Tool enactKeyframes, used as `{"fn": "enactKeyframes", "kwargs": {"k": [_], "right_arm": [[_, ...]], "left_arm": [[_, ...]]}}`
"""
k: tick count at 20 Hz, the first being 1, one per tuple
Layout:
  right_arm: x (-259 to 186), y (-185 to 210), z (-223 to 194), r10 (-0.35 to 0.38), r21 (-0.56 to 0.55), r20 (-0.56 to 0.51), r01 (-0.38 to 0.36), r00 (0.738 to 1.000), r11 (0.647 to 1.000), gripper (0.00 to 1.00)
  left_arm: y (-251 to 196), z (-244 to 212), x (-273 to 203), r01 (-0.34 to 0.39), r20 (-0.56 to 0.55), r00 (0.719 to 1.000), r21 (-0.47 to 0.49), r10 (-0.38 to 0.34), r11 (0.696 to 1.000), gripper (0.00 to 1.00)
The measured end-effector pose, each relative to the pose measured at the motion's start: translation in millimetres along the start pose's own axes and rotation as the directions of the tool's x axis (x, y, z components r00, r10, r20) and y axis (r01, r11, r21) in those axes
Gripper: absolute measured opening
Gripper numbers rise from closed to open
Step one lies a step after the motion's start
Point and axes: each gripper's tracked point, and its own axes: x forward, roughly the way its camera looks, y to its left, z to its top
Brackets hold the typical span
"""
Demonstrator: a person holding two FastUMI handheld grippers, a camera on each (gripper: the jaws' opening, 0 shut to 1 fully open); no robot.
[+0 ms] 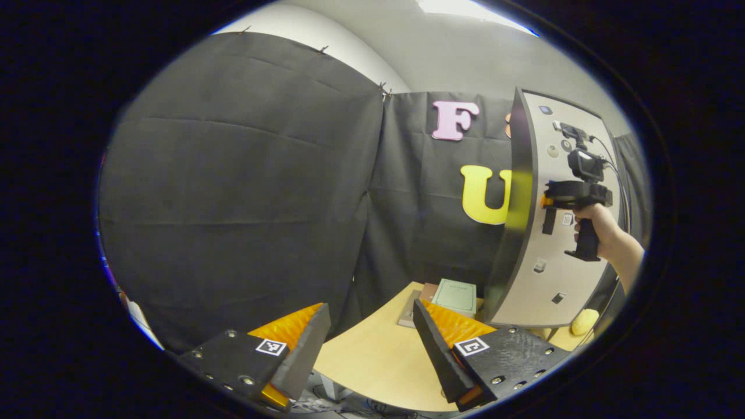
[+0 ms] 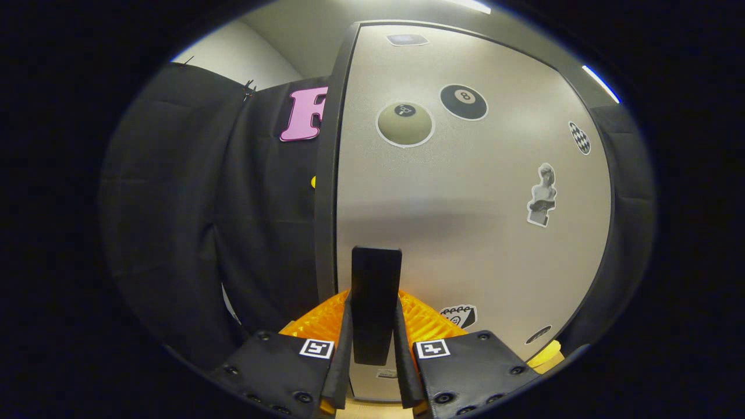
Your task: Open the cabinet door with the right hand, grasp the bottle in the cabinet with the left hand and place it on the coaster, then close the cabinet door with the right hand.
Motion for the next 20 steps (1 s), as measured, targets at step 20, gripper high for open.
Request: {"fn": "enactKeyframes", "kwargs": {"k": [20], "right_arm": [[-19, 5, -2, 0.191, 0.016, -0.020, -0.191, 0.981, 0.981, 0.10]], "left_arm": [[15, 4, -29, -0.039, 0.009, 0.999, 0.027, 0.038, 0.999, 0.87]]}}
